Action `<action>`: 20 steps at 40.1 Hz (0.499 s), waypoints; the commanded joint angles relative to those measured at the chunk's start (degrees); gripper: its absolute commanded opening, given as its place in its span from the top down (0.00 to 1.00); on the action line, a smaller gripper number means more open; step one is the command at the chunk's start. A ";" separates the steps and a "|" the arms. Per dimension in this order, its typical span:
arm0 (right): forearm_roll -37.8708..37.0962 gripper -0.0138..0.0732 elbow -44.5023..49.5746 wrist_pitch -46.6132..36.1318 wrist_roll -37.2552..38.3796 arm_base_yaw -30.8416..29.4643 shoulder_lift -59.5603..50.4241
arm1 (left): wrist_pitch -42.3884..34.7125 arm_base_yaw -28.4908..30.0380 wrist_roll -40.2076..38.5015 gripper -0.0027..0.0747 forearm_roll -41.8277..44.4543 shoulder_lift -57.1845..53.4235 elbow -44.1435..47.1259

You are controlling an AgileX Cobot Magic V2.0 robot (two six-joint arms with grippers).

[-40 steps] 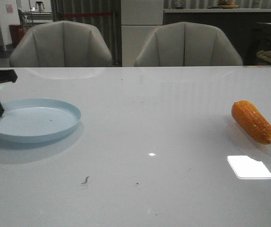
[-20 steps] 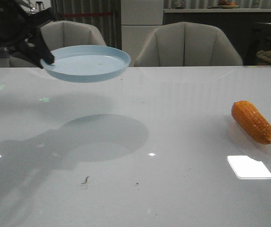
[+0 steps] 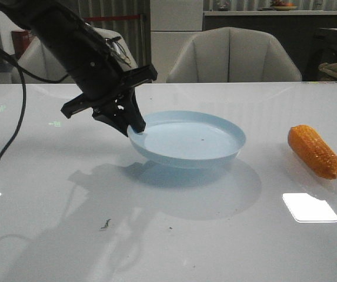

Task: Place corn on plate with both arms
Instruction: 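Grip the plate rim and drag it toward the table center, then release the plate and lift the left gripper away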

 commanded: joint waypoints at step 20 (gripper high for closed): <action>-0.32 0.26 -1.85 -2.73 -0.13 -0.03 -0.77 | 5.09 4.02 0.48 0.49 4.29 -3.66 -12.03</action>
